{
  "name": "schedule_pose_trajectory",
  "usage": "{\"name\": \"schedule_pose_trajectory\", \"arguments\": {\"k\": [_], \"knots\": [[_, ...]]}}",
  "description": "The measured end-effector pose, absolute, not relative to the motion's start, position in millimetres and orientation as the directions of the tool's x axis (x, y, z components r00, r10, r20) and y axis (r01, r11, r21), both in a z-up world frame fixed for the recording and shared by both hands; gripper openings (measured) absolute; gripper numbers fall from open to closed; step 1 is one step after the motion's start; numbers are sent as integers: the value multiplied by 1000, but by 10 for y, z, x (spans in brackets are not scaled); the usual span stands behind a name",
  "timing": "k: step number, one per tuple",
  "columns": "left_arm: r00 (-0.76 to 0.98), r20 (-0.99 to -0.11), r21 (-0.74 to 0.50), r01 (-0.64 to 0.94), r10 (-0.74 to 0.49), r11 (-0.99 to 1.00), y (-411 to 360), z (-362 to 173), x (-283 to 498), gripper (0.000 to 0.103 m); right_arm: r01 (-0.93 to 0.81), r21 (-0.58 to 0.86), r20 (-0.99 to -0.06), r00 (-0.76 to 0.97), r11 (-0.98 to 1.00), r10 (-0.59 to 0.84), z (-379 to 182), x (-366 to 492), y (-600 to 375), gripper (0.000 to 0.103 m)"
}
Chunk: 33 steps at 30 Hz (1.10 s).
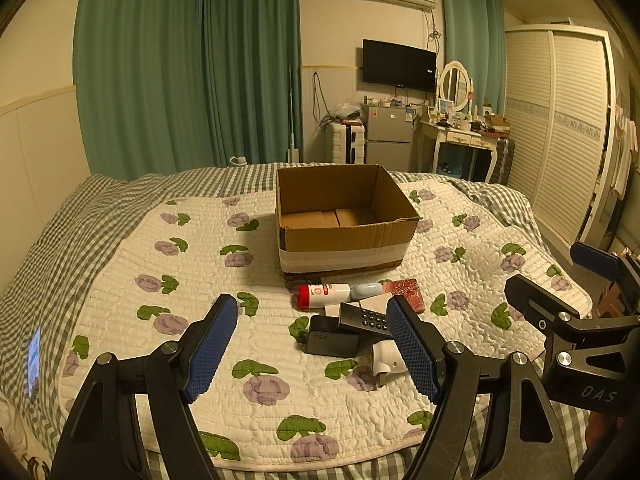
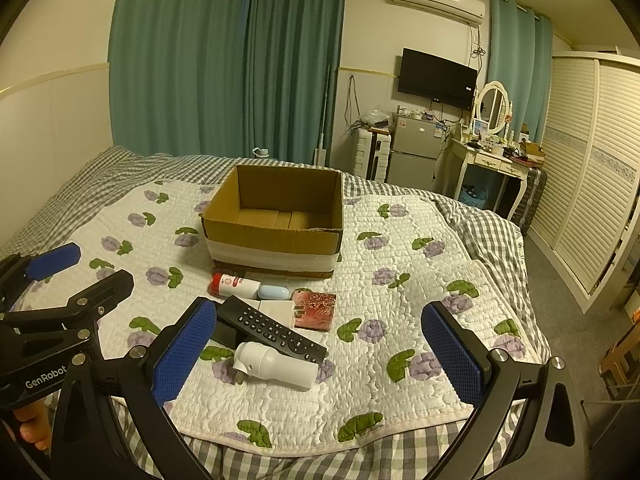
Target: Organize rigid objects
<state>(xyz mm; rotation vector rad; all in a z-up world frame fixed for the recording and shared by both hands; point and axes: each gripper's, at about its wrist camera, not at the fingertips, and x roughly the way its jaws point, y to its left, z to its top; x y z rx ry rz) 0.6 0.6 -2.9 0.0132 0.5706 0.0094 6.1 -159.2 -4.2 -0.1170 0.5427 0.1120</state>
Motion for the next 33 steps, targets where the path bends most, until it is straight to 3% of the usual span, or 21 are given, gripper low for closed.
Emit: {"name": "schedule_pose_trajectory", "arguments": {"k": [33], "knots": [[836, -549, 13, -4, 11, 1000, 103, -200, -31, 80, -144, -84, -536, 841, 986, 77, -128, 53, -1576, 103]]}}
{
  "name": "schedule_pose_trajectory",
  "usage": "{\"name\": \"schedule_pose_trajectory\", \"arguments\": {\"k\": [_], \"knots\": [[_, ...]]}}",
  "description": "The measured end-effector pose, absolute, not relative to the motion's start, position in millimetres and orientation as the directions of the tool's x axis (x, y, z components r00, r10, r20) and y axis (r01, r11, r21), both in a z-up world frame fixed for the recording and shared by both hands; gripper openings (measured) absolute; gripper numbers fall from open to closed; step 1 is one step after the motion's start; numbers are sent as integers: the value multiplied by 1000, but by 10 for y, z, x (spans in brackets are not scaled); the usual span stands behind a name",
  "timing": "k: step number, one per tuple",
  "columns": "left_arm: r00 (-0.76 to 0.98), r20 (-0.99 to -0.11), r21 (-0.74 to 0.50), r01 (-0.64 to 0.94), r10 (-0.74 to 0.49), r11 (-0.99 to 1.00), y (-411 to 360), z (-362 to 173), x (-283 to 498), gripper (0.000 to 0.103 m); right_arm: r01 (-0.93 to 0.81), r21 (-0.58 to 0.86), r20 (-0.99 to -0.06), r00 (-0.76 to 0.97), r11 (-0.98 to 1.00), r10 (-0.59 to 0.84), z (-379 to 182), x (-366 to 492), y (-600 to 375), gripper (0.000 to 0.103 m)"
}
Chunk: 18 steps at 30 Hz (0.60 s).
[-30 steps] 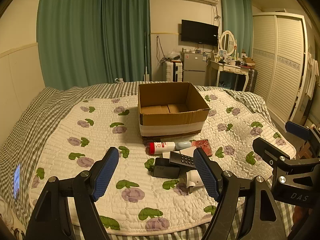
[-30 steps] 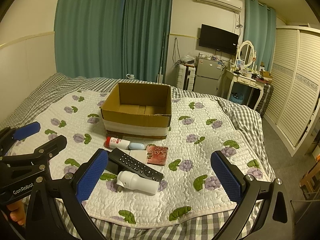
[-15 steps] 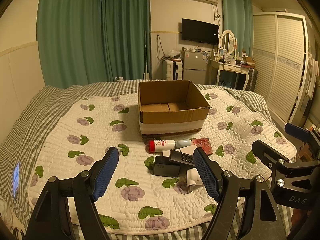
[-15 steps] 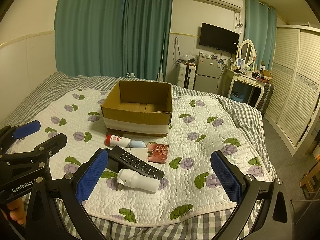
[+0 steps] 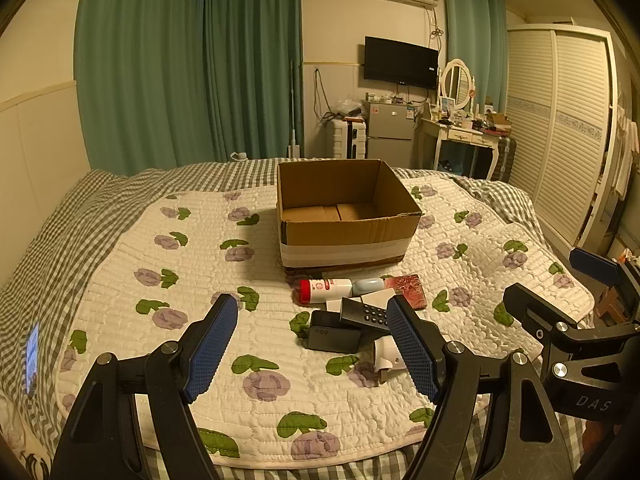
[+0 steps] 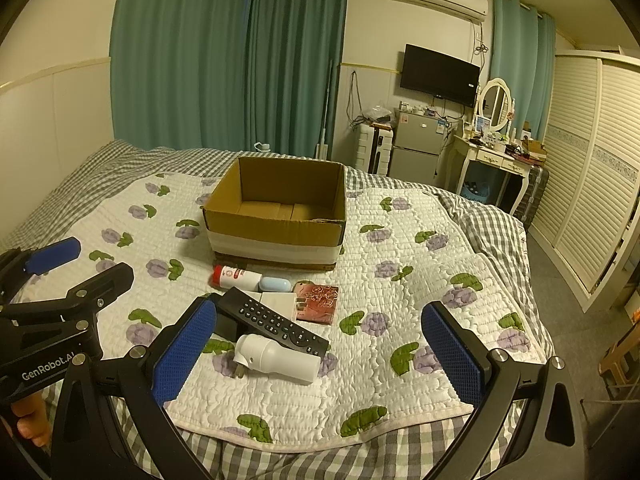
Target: Organize rigid objects
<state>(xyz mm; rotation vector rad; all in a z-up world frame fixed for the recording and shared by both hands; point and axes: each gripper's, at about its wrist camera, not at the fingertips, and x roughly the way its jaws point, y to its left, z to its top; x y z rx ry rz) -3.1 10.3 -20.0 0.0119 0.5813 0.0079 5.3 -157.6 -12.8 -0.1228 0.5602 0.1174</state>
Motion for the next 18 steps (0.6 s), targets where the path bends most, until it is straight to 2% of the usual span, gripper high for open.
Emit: {"name": "schedule_pose_trajectory", "arguments": {"k": [12, 18], "knots": [[822, -568, 17, -14, 21, 1000, 140, -289, 37, 80, -170, -92, -557, 825, 981, 90, -242, 143, -1588, 103], [793, -607, 13, -41, 40, 999, 195, -491, 199, 80, -204, -105, -596, 796, 973, 103, -450, 296, -1579, 103]]}}
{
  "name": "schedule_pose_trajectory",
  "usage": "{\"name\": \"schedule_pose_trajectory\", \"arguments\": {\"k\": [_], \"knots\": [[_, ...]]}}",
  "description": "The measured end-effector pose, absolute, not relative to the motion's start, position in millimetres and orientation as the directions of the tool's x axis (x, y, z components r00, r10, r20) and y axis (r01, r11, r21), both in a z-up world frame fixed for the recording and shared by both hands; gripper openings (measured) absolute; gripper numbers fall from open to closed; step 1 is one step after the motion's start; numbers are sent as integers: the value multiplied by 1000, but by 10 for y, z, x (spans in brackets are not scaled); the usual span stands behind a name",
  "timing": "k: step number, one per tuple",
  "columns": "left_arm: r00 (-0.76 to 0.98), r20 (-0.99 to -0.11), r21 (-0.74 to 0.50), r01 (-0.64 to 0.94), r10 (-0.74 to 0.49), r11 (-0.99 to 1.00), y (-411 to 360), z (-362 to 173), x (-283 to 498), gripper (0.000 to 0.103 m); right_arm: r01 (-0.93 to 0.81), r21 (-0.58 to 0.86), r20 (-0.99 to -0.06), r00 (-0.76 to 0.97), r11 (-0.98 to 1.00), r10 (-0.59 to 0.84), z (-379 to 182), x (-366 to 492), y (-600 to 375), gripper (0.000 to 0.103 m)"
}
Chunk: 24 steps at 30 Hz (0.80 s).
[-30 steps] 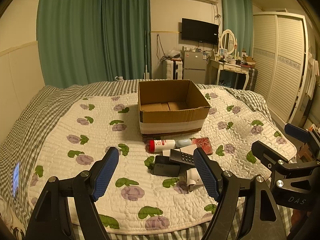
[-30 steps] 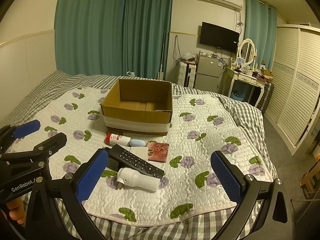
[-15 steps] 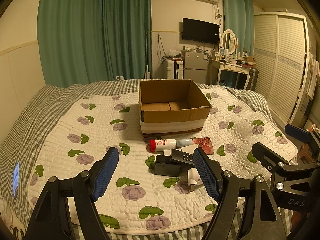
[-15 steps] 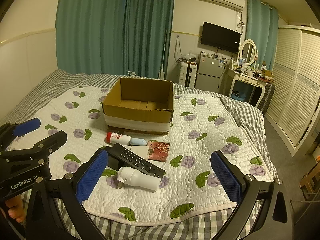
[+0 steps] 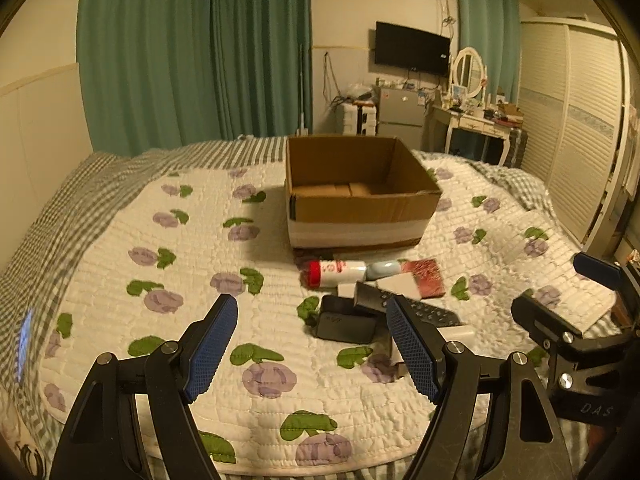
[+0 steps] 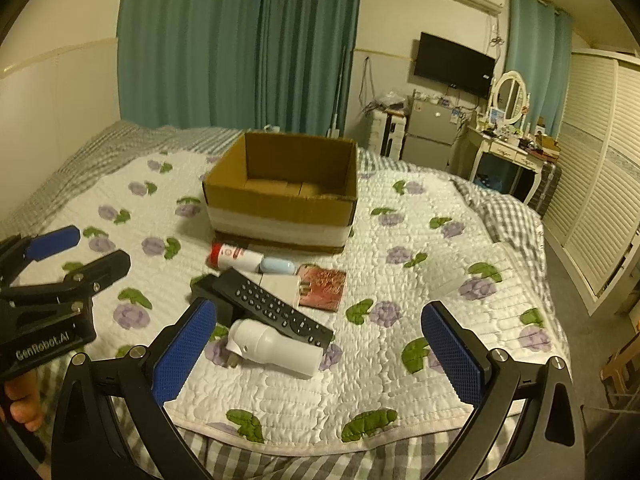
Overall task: Organize rigid objects
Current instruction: 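Grasp the black remote with the right gripper while the left gripper grasps the black charger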
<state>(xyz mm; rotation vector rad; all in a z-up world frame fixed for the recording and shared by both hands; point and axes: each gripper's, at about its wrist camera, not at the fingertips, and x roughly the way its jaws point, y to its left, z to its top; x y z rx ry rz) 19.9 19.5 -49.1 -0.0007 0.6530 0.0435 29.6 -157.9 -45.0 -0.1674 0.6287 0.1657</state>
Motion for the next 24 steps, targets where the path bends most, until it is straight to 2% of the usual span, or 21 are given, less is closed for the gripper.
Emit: {"name": "schedule_pose_trajectory", "arguments": {"k": [9, 13, 17, 21, 24], "knots": [[743, -663, 49, -83, 95, 995, 314, -843, 607, 80, -318, -134, -715, 686, 938, 130, -958, 771, -1416, 102], [707, -698, 55, -101, 110, 993, 392, -1074, 774, 80, -416, -122, -780, 602, 901, 172, -1159, 1027, -1206, 92], [663, -737, 59, -130, 131, 990, 503, -1291, 869, 80, -468, -149, -807, 567, 871, 166, -1360, 1237, -961, 91], [637, -762, 32, -148, 120, 989, 599, -1394, 925, 80, -480, -176, -829, 543, 859, 134, -1566, 1448, -814, 80], [635, -764, 23, -145, 111, 989, 601, -1396, 936, 80, -497, -154, -842, 518, 854, 149, -1659, 1492, -805, 80]]}}
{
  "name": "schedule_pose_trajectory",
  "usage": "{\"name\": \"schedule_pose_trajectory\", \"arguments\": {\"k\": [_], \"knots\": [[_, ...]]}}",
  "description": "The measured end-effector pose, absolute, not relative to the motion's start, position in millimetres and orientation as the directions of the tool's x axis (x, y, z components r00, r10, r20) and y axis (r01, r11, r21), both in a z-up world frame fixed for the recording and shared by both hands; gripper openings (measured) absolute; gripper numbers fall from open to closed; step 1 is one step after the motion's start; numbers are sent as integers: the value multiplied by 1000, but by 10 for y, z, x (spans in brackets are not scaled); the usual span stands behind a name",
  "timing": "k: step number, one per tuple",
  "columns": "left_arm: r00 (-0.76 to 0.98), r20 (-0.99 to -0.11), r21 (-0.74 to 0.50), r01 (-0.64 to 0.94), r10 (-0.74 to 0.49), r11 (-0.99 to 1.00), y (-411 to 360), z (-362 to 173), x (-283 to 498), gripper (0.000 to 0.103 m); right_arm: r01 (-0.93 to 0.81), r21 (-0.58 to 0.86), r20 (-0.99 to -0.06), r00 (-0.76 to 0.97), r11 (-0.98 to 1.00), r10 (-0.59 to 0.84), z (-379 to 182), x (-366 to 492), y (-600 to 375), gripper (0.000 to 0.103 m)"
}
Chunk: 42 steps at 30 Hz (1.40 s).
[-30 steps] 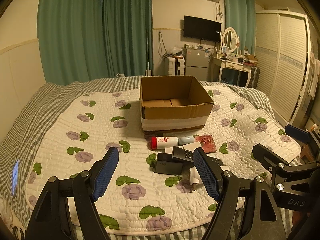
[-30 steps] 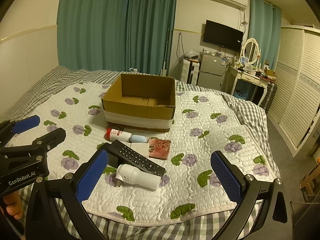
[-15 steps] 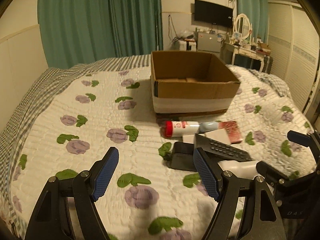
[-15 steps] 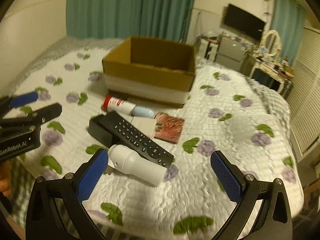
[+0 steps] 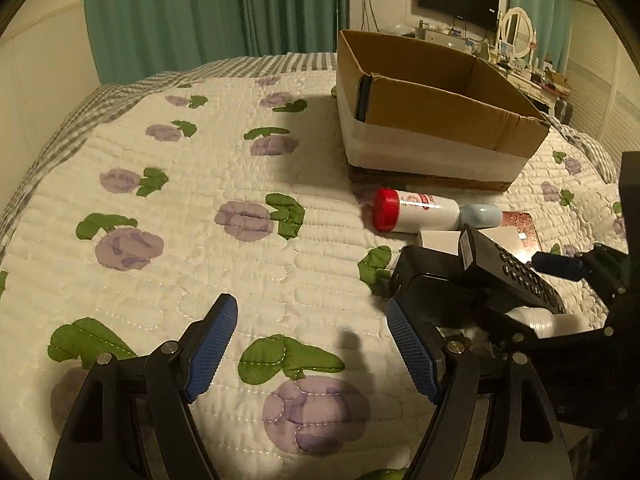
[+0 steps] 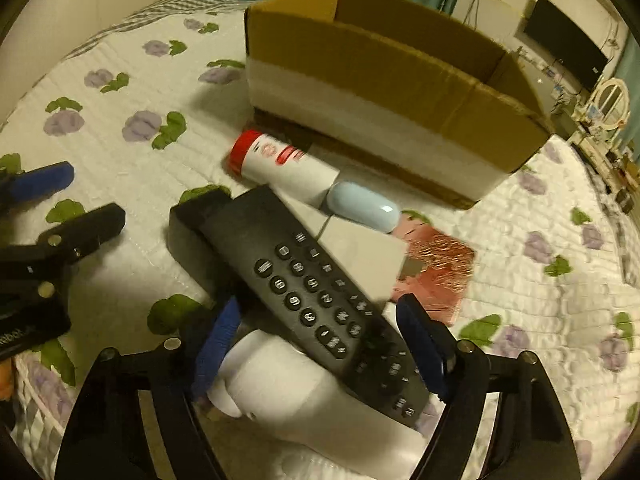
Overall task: Organize rigid objects
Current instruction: 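Grasp the black remote with the right gripper while the left gripper grasps the black charger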
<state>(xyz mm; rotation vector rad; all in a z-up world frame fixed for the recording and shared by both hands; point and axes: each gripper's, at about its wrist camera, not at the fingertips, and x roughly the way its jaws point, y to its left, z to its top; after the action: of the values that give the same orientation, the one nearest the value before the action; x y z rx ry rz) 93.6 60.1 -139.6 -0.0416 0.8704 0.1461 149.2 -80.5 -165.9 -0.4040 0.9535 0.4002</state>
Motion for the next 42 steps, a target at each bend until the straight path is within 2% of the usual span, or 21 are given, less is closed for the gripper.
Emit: {"name": "schedule_pose_trajectory", "arguments": {"k": [2, 6, 10, 15, 18, 22, 28, 34, 39, 42], "knots": [[632, -767, 31, -133, 109, 991, 569, -1400, 940, 80, -499, -150, -842, 517, 854, 154, -1656, 1482, -818, 79], [628, -770, 53, -116, 115, 992, 513, -1409, 966, 80, -495, -112, -840, 510, 862, 184, -1615, 1477, -920, 70], [627, -770, 67, -103, 117, 992, 439, -1365, 981, 80, -449, -84, -835, 519, 889, 183, -1572, 1518, -1071, 51], [631, -769, 76, -69, 102, 995, 287, -1321, 1013, 80, -410, -96, -828, 539, 907, 156, -1569, 1603, -1139, 39], [625, -776, 75, -39, 83, 996, 167, -1324, 1044, 80, -421, -65, -828, 529, 905, 187, -1570, 1638, -1140, 31], [619, -784, 73, 28, 40, 997, -30, -1360, 1064, 80, -390, -8, -778, 581, 921, 240, -1371, 1571, -1308, 19], [590, -807, 67, 55, 22, 996, -184, -1527, 1231, 80, -341, 76, -744, 607, 937, 281, -1235, 1601, -1526, 19], [563, -826, 66, 48, 28, 997, -204, -1669, 1391, 80, -338, 90, -750, 596, 937, 287, -1258, 1605, -1548, 19], [546, -838, 29, 71, -14, 997, -206, -1757, 1498, 80, -335, 89, -755, 592, 938, 283, -1295, 1611, -1559, 19], [559, -829, 27, 69, -16, 997, -189, -1722, 1467, 76, -336, 84, -756, 592, 938, 279, -1301, 1607, -1552, 19]]}}
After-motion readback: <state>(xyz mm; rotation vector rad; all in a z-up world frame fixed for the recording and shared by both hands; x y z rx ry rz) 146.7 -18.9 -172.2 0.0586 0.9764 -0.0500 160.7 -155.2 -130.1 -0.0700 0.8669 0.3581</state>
